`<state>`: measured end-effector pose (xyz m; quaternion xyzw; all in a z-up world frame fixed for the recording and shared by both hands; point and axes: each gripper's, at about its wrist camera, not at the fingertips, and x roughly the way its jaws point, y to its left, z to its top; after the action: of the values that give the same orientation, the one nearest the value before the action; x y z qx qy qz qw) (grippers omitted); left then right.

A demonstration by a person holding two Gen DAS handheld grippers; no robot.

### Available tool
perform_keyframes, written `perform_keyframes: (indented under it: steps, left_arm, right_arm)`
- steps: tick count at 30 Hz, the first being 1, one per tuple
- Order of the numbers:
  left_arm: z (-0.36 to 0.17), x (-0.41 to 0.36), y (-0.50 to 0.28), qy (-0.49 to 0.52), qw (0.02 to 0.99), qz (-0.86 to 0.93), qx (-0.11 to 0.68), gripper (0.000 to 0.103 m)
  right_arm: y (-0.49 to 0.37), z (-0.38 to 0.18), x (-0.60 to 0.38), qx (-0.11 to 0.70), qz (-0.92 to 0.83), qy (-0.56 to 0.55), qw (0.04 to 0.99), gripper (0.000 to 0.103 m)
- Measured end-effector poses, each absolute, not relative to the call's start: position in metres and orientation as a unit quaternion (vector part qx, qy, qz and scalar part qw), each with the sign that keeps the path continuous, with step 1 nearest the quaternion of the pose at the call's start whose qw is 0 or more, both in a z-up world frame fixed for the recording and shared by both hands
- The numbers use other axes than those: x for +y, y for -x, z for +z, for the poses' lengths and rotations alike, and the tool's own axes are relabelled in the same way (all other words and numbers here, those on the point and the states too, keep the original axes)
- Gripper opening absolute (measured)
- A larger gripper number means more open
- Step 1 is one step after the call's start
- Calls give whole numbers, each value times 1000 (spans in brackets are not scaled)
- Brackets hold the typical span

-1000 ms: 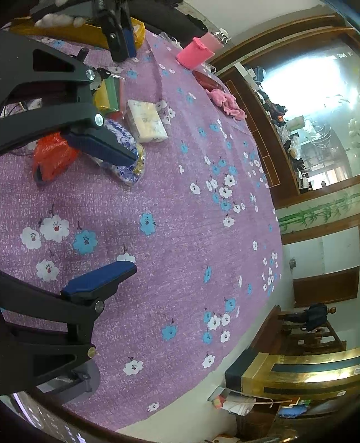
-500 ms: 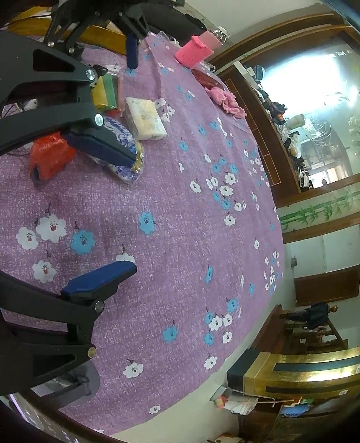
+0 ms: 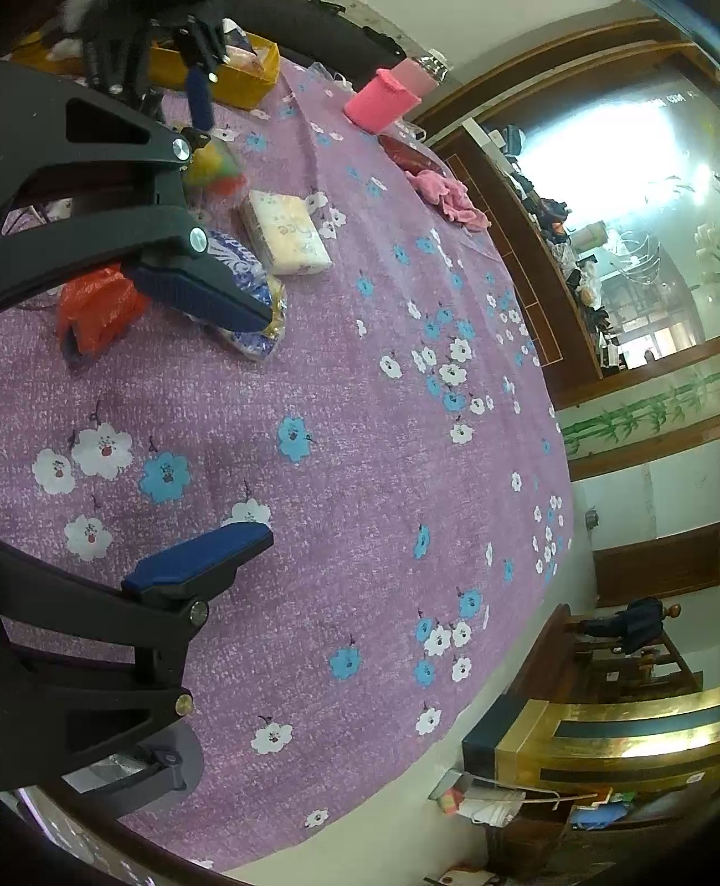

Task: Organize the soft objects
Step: 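Grasp the green-yellow sponge pack with the left gripper while the right gripper grasps the blue-patterned bag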

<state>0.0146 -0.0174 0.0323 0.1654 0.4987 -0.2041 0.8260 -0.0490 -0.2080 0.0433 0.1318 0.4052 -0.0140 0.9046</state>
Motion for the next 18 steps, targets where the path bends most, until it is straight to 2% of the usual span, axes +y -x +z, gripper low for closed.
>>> perform_keyframes:
  steps: [1, 3, 8, 10, 13, 15, 18]
  left_arm:
    - [32, -19, -9, -173, 830, -194, 494, 48]
    - [32, -24, -4, -191, 834, -184, 484, 59]
    - [32, -50, 0, -252, 838, -195, 443, 75]
    - [25, -65, 0, -295, 830, -211, 424, 76]
    - [22, -67, -3, -305, 820, -243, 419, 73]
    - [23, -60, -14, -264, 808, -270, 452, 58]
    - [24, -49, -22, -210, 804, -278, 483, 49]
  right_arm:
    - [49, 43, -208, 405, -12, -134, 904, 70]
    - [50, 44, -209, 403, -12, -136, 905, 70]
    - [51, 43, -211, 402, -20, -136, 905, 70]
    - [50, 43, -211, 402, -22, -137, 905, 70]
    - [50, 43, -211, 402, -22, -134, 905, 70]
    - [49, 43, -211, 403, -21, -135, 905, 70]
    - [48, 42, -211, 404, -16, -139, 904, 70]
